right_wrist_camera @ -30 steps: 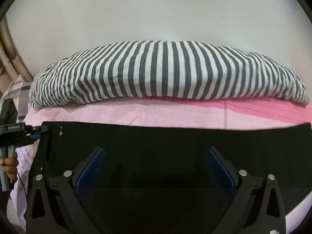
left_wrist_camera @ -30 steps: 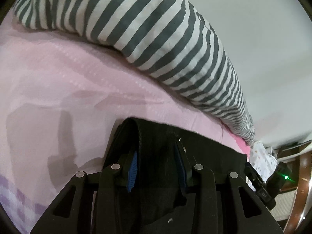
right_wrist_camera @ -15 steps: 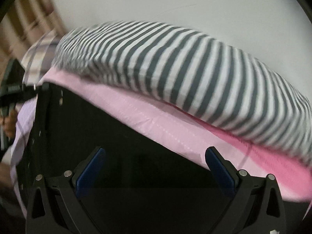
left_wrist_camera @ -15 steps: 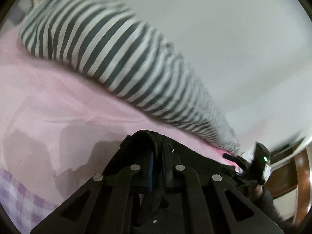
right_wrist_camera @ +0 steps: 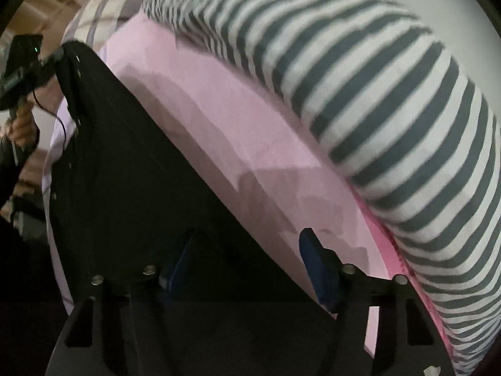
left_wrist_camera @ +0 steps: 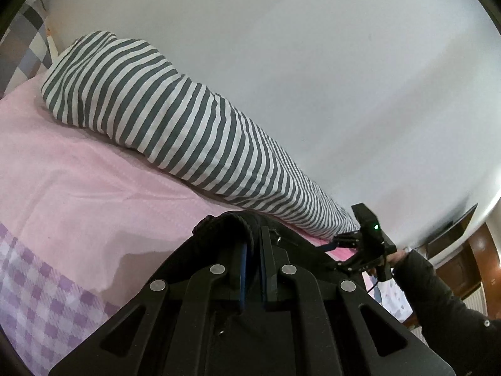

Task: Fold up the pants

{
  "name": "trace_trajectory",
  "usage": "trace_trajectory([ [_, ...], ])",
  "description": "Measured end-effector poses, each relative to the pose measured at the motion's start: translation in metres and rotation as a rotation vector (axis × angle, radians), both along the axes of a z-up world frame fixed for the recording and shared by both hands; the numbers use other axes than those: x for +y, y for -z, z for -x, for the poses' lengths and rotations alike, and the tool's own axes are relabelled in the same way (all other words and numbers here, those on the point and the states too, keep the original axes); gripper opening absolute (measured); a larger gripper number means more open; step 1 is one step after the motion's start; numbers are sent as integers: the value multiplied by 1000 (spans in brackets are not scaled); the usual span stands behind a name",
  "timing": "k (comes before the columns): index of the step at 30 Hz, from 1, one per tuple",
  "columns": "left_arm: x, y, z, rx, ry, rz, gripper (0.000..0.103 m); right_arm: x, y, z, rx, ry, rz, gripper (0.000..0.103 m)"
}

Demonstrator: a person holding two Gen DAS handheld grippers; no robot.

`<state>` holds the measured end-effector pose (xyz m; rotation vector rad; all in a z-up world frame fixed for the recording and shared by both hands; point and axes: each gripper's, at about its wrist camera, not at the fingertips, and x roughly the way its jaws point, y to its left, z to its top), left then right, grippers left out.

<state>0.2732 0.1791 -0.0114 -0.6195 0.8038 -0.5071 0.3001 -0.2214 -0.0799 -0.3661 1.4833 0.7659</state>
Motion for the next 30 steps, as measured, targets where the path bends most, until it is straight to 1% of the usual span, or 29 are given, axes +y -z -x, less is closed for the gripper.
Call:
trace_trajectory([
  [1,3,0,0,0,-5,-9,6,-6,3,0,13,-3,24,49],
  [3,5,-2,3,9,-6,-12,6,-21,4,3,27,7,50,41],
  [5,4,-3,5,11,-7,-25,6,-33,4,5,15,23,74,38],
  [6,3,-2,3,12,-4,-36,6,-40,3,6,8,37,84,33],
  [7,3,-1,2,15,-4,-47,6,-49,1,8,-9,58,104,24],
  [9,0,2,1,29,-4,-48,6,-59,-3,12,-39,84,131,14],
  [10,-1,2,1,29,-8,-56,6,-63,-10,16,-69,106,129,12],
  [13,-1,0,2,19,-15,-101,6,-61,-30,34,-170,117,140,9],
  [15,2,-1,5,17,-13,-110,6,-63,-48,50,-242,164,143,9],
  [16,3,-3,7,14,-14,-113,6,-64,-60,61,-286,186,144,9],
  [18,7,-7,17,3,-8,-115,6,-64,-77,79,-338,222,139,8],
  [21,10,-16,38,-16,15,-134,6,-62,-101,125,-420,278,128,8],
  [24,10,-21,63,-20,43,-152,6,-52,-109,175,-462,332,135,8],
  [28,9,-23,101,-13,80,-192,6,-30,-101,230,-479,373,140,7],
  [30,10,-20,120,3,99,-212,6,-30,-92,256,-449,424,113,7],
])
